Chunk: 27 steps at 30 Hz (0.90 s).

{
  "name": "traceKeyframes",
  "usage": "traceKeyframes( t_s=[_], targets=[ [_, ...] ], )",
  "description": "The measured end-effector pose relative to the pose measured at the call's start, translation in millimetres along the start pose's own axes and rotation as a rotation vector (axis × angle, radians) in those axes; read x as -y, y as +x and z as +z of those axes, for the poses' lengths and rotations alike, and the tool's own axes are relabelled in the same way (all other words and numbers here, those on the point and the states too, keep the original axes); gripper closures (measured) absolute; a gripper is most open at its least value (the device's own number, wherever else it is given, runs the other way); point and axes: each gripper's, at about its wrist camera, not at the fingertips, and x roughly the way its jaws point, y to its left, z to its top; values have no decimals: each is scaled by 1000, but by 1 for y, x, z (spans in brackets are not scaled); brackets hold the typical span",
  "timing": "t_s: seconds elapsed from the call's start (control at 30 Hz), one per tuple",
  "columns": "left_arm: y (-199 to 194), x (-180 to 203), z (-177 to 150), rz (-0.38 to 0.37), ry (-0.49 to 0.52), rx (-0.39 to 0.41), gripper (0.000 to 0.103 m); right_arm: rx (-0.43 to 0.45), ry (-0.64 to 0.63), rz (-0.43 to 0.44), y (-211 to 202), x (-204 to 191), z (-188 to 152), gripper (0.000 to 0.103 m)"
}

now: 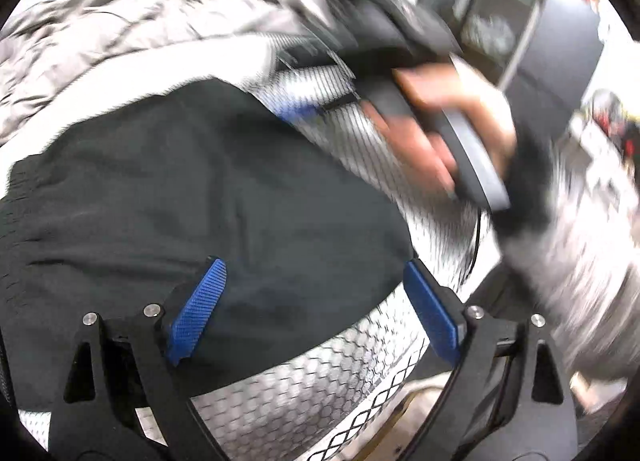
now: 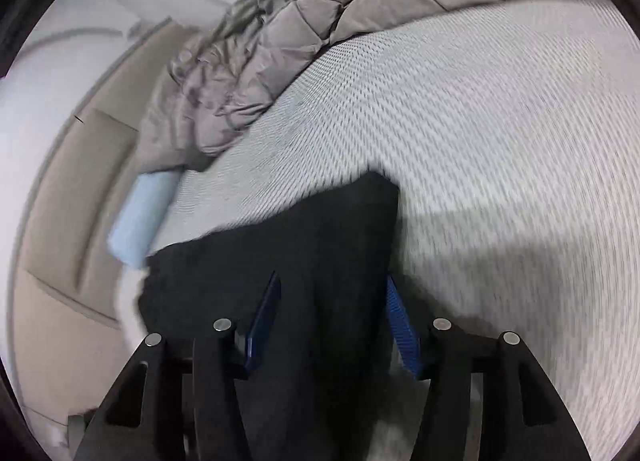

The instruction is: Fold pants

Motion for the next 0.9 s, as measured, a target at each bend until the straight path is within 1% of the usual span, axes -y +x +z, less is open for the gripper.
traceKeyframes(
  t_s=[0.07, 0.13, 0.17, 0.2, 0.27, 0.3, 0.37, 0.4, 0.47, 0.5, 0.57, 0.6, 0.67, 0.7, 0.73, 0.8, 0.83, 0.87, 0.9],
  targets=[
    [-20, -18, 5, 22, -41, 64, 14, -9, 31, 27, -4, 5, -19, 49],
    [-39, -39, 9, 85, -83, 126, 12, -32, 22, 71, 2, 3, -30, 50],
    [-47, -53, 10, 122, -118, 151, 12, -32, 6, 58, 8, -4, -34, 66],
    [-51, -64, 11, 143, -150, 164, 12, -32, -16, 21, 14, -9, -34, 89],
    [-59, -83, 9, 173, -218, 180, 12, -16, -29, -4, 19, -13, -28, 95],
    [-61, -95, 7, 191, -263, 185, 12, 24, -41, -21, 14, -16, -20, 96],
    [-59, -115, 6, 212, -310, 181, 12, 93, -82, -78, 8, -23, -3, 95],
    [-58, -123, 5, 227, -324, 170, 12, 100, -100, -121, 8, -25, 6, 92],
    [-53, -131, 3, 256, -319, 156, 12, 70, -110, -201, 8, -25, 9, 89],
    [-50, -131, 2, 269, -305, 149, 12, 88, -124, -226, 3, -29, 4, 89],
    [-45, -126, 3, 268, -266, 148, 12, 149, -178, -283, -14, -39, -10, 88],
    [-42, -118, 4, 261, -236, 150, 12, 184, -242, -314, -25, -52, -25, 87],
    [-37, -99, 2, 255, -177, 145, 13, 188, -318, -296, -34, -69, -49, 86],
    [-29, -88, 5, 248, -138, 133, 15, 169, -364, -269, -32, -80, -60, 86],
    [-20, -85, 11, 235, -116, 120, 25, 143, -414, -245, -26, -92, -69, 86],
    [0, -71, 10, 200, -71, 53, 49, 85, -475, -184, -10, -105, -84, 86],
    [9, -69, 10, 202, -54, 18, 56, 55, -484, -183, 4, -110, -86, 86],
    [21, -68, 8, 225, -35, -25, 66, 19, -493, -199, 15, -109, -94, 86],
    [26, -68, 7, 237, -24, -42, 69, -29, -510, -245, 32, -108, -98, 86]
  ],
)
